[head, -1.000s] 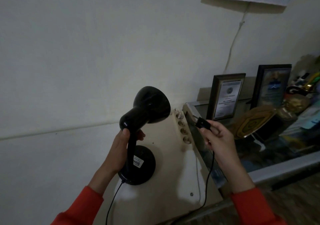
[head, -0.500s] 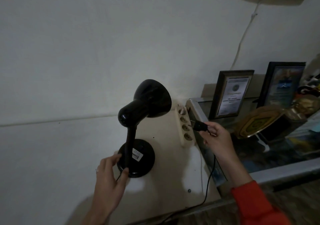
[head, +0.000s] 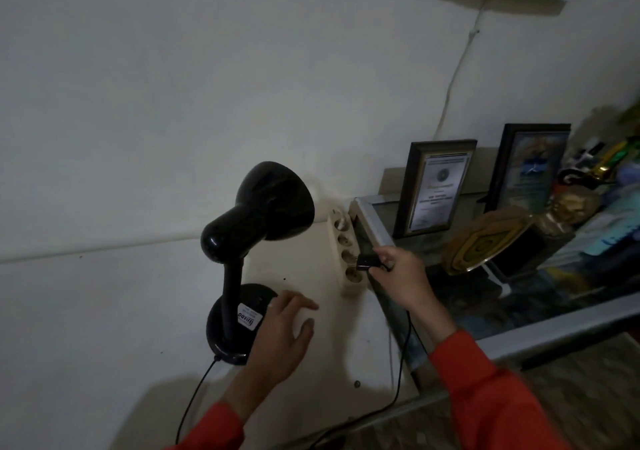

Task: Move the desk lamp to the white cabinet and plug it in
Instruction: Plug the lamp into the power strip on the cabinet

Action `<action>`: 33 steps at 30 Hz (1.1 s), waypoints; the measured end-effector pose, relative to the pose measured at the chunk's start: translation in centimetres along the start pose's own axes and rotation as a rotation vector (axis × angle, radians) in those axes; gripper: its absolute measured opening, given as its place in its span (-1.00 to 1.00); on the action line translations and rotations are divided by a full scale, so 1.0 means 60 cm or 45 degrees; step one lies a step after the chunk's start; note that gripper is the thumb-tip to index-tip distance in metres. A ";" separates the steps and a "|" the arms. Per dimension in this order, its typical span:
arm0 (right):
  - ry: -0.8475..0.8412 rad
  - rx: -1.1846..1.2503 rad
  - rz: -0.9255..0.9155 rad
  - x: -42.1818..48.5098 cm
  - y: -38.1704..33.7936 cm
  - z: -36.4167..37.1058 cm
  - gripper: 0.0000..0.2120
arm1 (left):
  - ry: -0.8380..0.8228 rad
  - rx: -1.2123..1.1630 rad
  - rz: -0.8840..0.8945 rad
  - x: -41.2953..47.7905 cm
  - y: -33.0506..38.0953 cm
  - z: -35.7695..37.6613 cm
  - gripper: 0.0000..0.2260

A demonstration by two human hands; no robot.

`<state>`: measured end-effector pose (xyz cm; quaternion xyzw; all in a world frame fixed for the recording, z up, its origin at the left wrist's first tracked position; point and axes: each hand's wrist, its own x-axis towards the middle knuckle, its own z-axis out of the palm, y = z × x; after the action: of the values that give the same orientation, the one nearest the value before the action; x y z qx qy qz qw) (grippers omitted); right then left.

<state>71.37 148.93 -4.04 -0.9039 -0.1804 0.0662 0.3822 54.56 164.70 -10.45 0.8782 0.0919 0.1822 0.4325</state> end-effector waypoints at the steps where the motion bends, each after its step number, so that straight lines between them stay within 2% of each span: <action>1: -0.005 -0.010 0.008 0.004 0.001 0.000 -0.65 | -0.016 -0.003 0.011 0.018 -0.002 0.008 -0.81; 6: -0.025 -0.174 0.009 0.025 0.004 -0.001 -0.80 | -0.175 0.058 0.000 0.086 -0.030 0.065 -0.68; 10: -0.062 -0.358 -0.031 0.038 0.009 0.011 -0.76 | -0.361 0.191 -0.068 0.114 -0.054 0.116 -0.45; 12: -0.103 -0.466 -0.057 0.042 0.009 0.019 -0.75 | -0.356 0.344 -0.023 0.116 -0.064 0.135 -0.41; 18: -0.165 -0.558 -0.055 0.049 0.005 0.038 -0.76 | -0.247 0.478 0.083 0.093 -0.088 0.150 -0.48; 26: -0.240 -0.558 -0.021 0.057 0.004 0.050 -0.78 | -0.235 0.511 0.073 0.095 -0.091 0.151 -0.53; 33: -0.300 -0.643 0.113 0.069 -0.008 0.056 -0.82 | -0.217 0.532 0.054 0.099 -0.096 0.155 -0.54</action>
<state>74.19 153.04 -5.98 -0.9636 -0.1948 0.1404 0.1179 63.70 163.36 -18.80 0.9627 0.0721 0.0935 0.2433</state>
